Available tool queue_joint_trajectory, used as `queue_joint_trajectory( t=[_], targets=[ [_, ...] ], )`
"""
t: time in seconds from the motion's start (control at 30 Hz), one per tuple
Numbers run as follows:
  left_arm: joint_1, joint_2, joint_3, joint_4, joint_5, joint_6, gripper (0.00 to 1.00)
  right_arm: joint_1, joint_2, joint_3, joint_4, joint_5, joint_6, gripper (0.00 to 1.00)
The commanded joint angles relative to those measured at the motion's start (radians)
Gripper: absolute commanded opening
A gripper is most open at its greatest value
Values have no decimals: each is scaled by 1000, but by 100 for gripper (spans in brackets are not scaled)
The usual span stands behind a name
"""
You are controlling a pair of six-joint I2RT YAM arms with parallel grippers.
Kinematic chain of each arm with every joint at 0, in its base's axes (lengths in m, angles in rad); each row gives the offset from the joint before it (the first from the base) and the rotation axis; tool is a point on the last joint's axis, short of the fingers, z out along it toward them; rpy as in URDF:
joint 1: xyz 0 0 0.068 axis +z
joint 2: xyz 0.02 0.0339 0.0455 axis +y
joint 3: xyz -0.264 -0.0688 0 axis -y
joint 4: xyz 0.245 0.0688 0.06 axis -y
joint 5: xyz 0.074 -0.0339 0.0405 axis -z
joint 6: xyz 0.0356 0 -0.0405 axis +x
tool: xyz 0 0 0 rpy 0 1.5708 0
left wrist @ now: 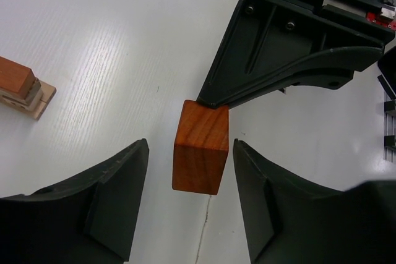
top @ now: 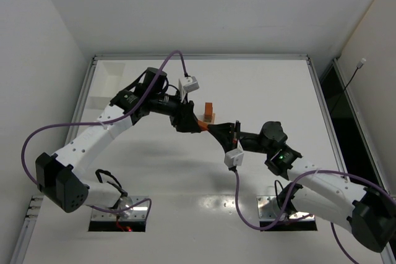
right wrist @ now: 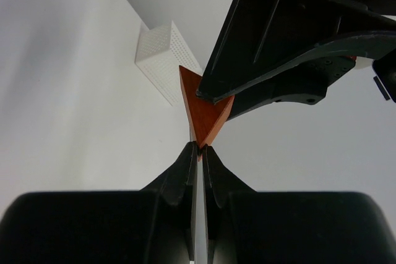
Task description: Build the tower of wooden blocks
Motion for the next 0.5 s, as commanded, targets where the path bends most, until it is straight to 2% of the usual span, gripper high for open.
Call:
queue_joint_trajectory(
  t=[0.0,0.03,0.13,0.17,0.23,0.27,0.37,0.43,0.47],
  targets=[
    [-9,4,7,39,25,9,52,5,0,37,42,-50,5,0],
    [-9,4,7,39,25,9,51,5,0,37,51,-50,5,0],
    [-9,4,7,39,25,9,33,5,9,37,51,-50,5,0],
    [-9,4,7,39,25,9,24,5,9,37,51,-50,5,0],
    [-9,13,7,39,25,9,12,5,9,37,51,-50,5,0],
    [-9,13,7,39,25,9,2,5,9,37,51,-50,5,0],
    [-9,13,7,39,3,-4,0,5,9,48,25,-50,5,0],
    [-9,2,7,48,-9,-4,0,5,9,48,15,-39,5,3],
    [-9,2,7,48,-26,-17,0,5,9,48,15,-24,5,20]
  ],
)
